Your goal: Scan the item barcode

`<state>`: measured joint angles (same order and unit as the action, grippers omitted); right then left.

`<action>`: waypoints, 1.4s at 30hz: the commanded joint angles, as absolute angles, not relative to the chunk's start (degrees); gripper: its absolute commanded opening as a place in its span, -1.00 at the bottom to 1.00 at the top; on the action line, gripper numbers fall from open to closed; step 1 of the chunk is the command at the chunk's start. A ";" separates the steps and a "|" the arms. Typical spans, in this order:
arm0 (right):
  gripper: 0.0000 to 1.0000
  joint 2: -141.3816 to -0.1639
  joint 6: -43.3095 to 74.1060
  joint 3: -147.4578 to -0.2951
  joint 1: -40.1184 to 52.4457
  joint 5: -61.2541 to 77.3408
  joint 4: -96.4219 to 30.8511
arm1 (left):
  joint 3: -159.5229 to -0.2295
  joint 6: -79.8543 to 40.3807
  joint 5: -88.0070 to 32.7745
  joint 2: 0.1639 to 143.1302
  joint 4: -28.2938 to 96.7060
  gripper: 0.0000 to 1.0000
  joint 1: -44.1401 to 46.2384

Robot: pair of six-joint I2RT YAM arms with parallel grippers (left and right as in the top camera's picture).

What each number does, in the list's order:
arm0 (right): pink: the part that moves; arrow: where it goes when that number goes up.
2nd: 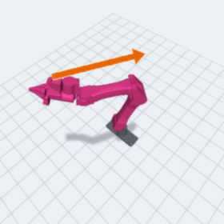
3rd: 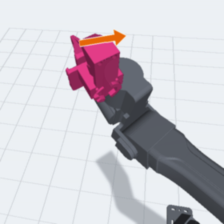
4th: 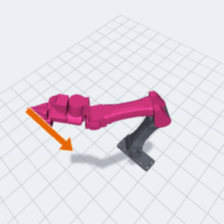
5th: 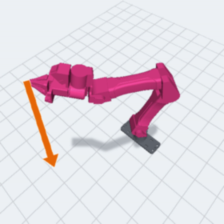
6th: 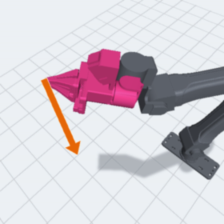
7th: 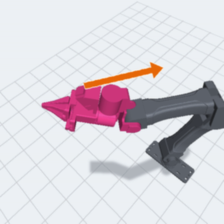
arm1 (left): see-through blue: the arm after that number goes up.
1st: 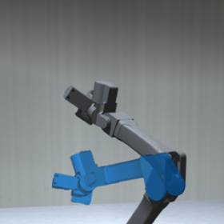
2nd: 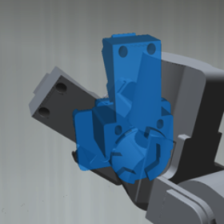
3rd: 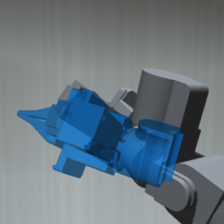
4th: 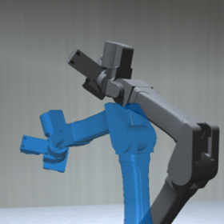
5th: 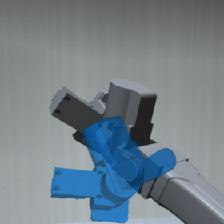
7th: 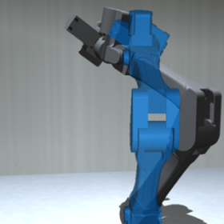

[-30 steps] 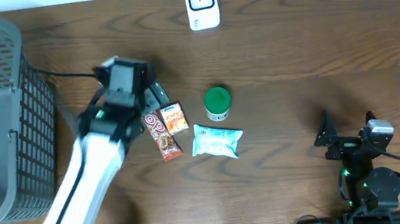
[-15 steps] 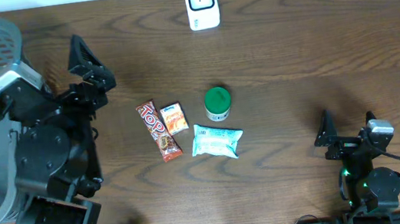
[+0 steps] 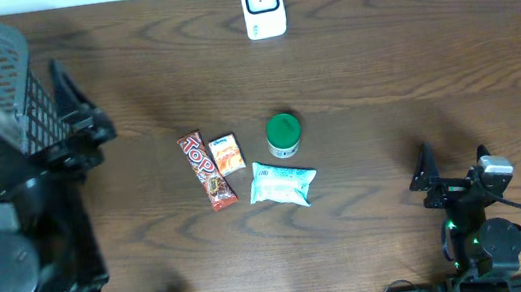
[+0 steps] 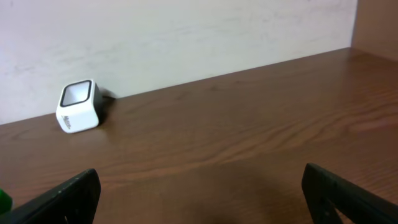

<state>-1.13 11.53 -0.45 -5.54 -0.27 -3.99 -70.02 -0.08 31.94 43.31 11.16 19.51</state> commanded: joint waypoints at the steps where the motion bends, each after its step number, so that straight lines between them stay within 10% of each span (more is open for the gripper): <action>1: 0.98 -1.13 11.05 -0.32 -5.19 -3.49 -3.92 | -74.85 7.05 37.12 42.54 13.91 0.98 19.42; 11: 0.98 -1.15 17.65 -1.26 -5.19 15.94 1.26 | -78.30 7.92 42.72 41.67 15.81 0.97 19.42; 19: 0.98 -5.98 21.74 -16.51 -5.15 21.74 -17.87 | -78.30 7.90 42.68 41.60 15.31 0.97 19.42; 30: 0.99 -43.20 20.49 -48.77 -1.04 21.28 -42.83 | -78.30 7.88 42.63 36.40 15.18 0.96 19.42; 42: 0.98 -79.85 20.97 -82.30 25.61 16.43 -55.96 | -78.24 7.86 42.63 28.27 15.51 0.96 19.42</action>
<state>-76.38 20.62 -77.73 22.41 14.35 -55.70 -77.47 7.53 42.19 29.61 15.46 19.51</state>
